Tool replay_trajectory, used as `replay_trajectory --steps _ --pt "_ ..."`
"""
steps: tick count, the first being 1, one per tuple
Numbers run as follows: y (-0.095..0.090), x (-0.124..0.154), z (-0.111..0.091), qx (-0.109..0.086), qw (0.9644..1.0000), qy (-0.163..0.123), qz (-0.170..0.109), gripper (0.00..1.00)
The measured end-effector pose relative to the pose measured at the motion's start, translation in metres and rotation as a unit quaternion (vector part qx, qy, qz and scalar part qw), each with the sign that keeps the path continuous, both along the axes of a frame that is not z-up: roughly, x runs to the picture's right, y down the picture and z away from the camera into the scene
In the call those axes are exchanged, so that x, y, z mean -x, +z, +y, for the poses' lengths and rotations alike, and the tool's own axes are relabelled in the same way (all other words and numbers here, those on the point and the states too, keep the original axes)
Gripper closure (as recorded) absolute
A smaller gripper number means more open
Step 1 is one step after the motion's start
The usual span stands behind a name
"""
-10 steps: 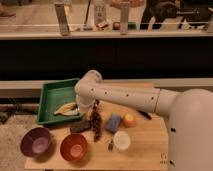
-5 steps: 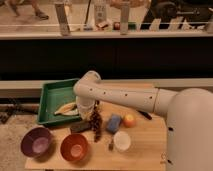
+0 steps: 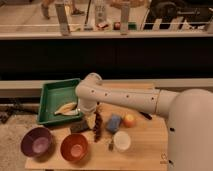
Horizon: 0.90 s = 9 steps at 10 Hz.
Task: Place eraser in tray
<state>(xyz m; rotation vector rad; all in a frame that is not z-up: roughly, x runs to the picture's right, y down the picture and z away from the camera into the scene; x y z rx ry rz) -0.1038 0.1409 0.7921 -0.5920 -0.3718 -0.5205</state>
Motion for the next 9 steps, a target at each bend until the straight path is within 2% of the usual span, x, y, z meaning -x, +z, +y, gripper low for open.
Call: replay_trajectory --steps 4,9 --pt "-0.003 -0.011 0.013 0.014 0.9998 0.009 0.014 0.27" --pt "0.001 -0.017 0.025 0.031 0.9993 0.012 0.02 0.27"
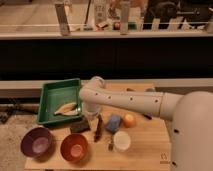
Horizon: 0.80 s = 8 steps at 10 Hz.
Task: Place eraser in tray
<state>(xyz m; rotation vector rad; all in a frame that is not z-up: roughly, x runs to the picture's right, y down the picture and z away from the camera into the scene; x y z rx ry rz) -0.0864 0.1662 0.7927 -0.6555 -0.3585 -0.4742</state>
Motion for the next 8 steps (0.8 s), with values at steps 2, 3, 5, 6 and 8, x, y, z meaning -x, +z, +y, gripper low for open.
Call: replay_trajectory --steps 2,3,5,6,8 --pt "0.0041 -0.0007 0.0062 0.009 1.0 -0.002 0.0 0.27" --pt "0.0052 -0.0007 0.0075 0.01 0.9999 -0.002 -0.001 0.27" --pt "0.0071 -0.0001 0.0088 0.014 0.9999 -0.004 -0.002 0.27" --pt "0.008 0.0005 0.0099 0.016 0.9999 -0.006 -0.002 0.27" --pt "0.0111 0.0012 0.0136 0.021 0.9997 -0.009 -0.001 0.27"
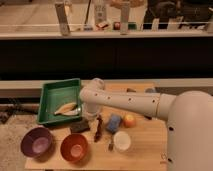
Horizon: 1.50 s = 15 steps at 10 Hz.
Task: Place eraser in tray
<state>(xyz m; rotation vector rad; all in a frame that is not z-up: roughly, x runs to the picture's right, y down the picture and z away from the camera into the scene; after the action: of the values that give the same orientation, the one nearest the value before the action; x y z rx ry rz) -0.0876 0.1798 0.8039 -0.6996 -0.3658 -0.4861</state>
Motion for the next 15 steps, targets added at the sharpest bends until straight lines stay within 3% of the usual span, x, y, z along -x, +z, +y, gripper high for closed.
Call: replay_trajectory --steps 4,9,15 --pt "0.008 0.001 0.008 0.009 1.0 -0.001 -0.002 0.27" --pt "0.017 0.008 0.016 0.006 0.9999 0.0 -0.013 0.27" --pt "0.033 0.019 0.037 0.015 0.9996 -0.008 -0.022 0.27"
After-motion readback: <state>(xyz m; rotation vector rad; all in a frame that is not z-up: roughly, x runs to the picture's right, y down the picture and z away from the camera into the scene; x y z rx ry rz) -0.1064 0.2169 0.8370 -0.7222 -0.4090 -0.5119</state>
